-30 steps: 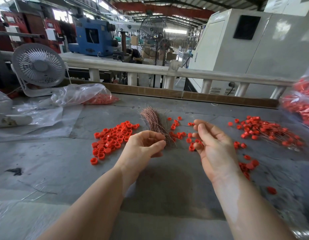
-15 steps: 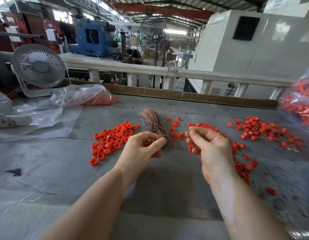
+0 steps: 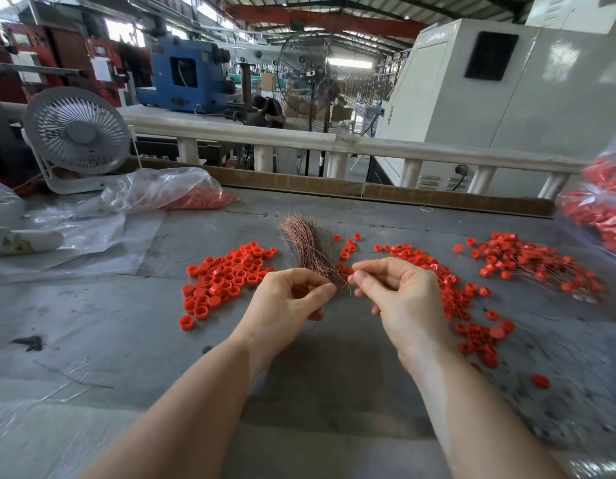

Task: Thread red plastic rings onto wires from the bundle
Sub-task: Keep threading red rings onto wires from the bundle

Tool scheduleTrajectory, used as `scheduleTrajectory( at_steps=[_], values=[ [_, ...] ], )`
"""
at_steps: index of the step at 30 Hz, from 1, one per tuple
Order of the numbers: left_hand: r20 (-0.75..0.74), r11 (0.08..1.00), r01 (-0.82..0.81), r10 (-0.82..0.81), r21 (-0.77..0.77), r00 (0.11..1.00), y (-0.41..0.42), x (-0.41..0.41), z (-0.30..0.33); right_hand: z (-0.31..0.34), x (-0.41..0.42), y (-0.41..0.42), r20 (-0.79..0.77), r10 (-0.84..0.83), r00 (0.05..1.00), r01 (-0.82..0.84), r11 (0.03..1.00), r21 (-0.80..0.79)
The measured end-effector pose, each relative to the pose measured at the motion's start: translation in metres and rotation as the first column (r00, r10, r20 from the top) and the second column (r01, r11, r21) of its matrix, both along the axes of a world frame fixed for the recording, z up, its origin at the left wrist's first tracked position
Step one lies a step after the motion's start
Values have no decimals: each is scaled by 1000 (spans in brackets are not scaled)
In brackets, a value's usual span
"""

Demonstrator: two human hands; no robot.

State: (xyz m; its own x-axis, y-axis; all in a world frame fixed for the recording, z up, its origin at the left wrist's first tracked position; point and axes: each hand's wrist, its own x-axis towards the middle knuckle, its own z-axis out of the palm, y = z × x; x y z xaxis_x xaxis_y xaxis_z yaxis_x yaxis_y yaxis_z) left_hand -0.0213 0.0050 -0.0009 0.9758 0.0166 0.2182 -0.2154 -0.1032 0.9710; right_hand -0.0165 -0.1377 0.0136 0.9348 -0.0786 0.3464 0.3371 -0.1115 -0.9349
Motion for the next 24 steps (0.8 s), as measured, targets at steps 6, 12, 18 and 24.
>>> scheduleTrajectory(
  at_steps=[6, 12, 18, 24],
  values=[
    [7, 999, 15, -16, 29, 1000, 0, -1, 0, -1, 0, 0, 10, 16, 1000, -16, 1000, -20],
    [-18, 998, 19, -17, 63, 1000, 1, -2, 1, -1, 1, 0, 9, 13, 1000, -13, 1000, -12],
    [-49, 984, 59, -51, 170, 998, 0, -3, 1, 0, -1, -1, 1, 8, 1000, -8, 1000, -15],
    [-106, 984, 27, -8, 175, 994, -1, -3, 1, -1, 0, -1, -25, -28, 999, 29, 999, 14]
  ],
)
